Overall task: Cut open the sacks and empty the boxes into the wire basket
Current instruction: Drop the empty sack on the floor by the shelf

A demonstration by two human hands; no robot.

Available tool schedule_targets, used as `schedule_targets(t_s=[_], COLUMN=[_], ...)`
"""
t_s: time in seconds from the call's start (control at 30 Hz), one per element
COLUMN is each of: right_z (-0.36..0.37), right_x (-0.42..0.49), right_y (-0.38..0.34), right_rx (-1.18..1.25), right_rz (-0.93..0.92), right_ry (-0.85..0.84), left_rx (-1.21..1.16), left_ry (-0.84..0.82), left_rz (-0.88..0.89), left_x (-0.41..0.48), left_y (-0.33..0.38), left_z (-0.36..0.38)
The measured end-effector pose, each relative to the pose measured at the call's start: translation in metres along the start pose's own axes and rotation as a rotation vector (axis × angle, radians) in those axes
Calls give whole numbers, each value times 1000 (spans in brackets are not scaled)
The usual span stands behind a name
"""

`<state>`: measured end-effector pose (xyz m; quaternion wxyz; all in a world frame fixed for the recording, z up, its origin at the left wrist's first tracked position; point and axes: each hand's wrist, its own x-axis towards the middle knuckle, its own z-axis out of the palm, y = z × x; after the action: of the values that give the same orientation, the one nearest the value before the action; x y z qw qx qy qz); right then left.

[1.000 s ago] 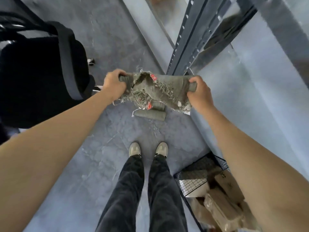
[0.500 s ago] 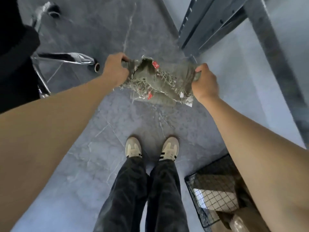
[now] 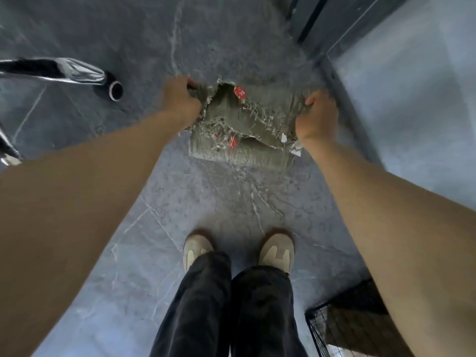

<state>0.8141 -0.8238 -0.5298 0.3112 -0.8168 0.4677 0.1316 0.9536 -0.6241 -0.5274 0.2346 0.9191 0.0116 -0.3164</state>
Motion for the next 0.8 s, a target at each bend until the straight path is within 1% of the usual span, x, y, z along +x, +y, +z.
schedule_targets(t_s=[0.07,0.13,0.2,0.27,0.37,0.47,0.57,0.73,0.8], right_z=[11,17,18,11,-3,-27,-61,-123,-149], right_x=[12,18,18,13,7,-4,-21,-62,-83], right_y=[5,8,7,2,-13,-35,-57,-93,-106], right_rx=[3,-38,-52,-33,12,96,114,163,142], right_rz=[10,20,35,37,-6,-37,-81,-130,-171], right_ry=[-52,-160,-231,-255,-268,-259,-232,-173,-143], left_rx=[1,-27,11,53,79,74,179,185,211], left_ry=[-26,-133,-216,-219,-192,-200,-173,-112,-87], left_rz=[-7,-24,-15,-8,28,54,112,222,242], left_x=[8,11,10,6,-5,-17,-37,-82,-102], left_y=[-4,-7,-8,-4,10,28,49,86,101], left_z=[5,6,5,1,-13,-34,-60,-109,-131])
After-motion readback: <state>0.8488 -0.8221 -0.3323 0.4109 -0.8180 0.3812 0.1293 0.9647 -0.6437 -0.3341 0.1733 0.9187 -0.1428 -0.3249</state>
